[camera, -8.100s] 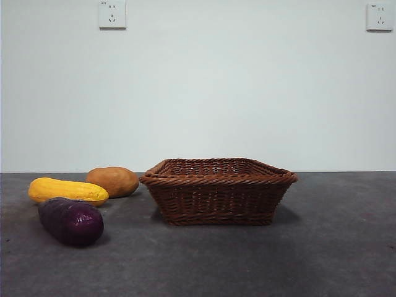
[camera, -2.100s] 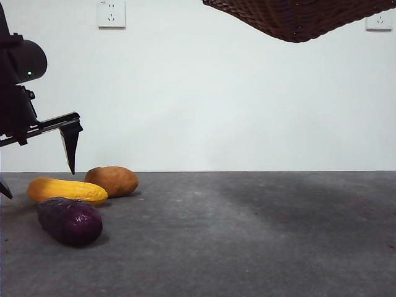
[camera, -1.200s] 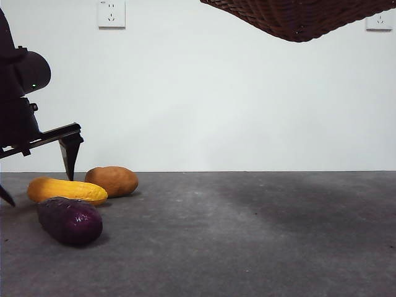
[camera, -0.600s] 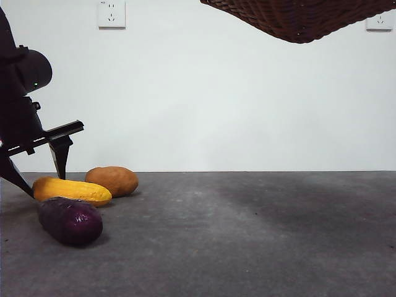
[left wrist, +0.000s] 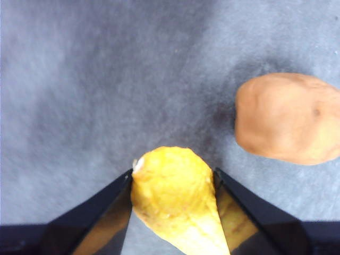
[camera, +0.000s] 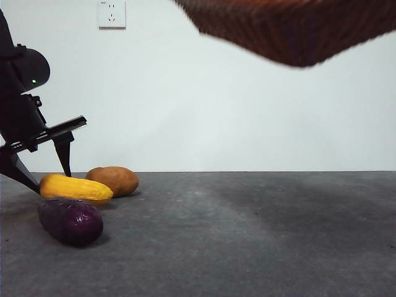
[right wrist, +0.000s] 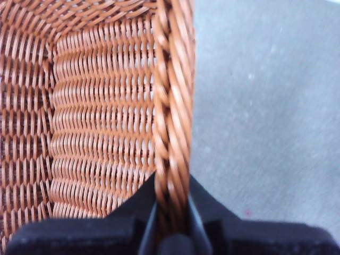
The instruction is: Help me put the vegetables on the table into the basket
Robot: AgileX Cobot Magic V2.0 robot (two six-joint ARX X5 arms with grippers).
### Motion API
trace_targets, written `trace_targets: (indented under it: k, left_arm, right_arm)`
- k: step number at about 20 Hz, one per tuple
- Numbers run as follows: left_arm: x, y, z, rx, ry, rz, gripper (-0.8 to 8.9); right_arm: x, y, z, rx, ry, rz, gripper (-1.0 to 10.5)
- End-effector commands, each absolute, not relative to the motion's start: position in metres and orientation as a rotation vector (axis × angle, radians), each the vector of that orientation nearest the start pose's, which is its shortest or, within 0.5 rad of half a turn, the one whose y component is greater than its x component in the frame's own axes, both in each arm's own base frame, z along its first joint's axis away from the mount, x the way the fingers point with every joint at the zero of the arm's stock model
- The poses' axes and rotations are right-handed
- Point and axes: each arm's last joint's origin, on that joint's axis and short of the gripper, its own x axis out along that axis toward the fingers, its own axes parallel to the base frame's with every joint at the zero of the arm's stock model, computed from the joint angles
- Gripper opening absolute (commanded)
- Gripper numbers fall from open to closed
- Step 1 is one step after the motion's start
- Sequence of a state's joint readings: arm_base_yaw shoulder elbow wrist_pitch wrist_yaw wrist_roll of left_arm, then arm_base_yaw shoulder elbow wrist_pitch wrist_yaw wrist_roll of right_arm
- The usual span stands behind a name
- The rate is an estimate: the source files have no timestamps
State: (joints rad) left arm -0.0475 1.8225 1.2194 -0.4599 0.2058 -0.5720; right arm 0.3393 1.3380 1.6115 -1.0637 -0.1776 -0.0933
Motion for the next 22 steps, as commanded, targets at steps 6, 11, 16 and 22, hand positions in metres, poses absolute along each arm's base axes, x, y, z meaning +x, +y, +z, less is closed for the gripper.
trace_targets:
  k: [6, 11, 16, 22]
  left_arm:
    - [0.339, 0.009, 0.261, -0.413, 0.876, -0.115, -0.08]
    - [0.297, 0.018, 0.321, -0.306, 0.683, -0.221, -0.08]
    - [0.241, -0.004, 0.370, -0.225, 0.532, -0.539, -0.06]
    - [0.214, -0.084, 0.373, -0.079, 0.570, -0.873, -0.06]
  right_arm:
    - [0.255, 0.071, 0.350, 0.018, 0.912, 0.424, -0.1]
    - [0.257, 0.072, 0.286, 0.159, 1.016, 0.434, -0.1]
    - [0.254, 0.075, 0.262, 0.235, 1.054, 0.436, -0.1]
    - [0.248, 0.123, 0.263, 0.233, 1.019, 0.512, -0.1]
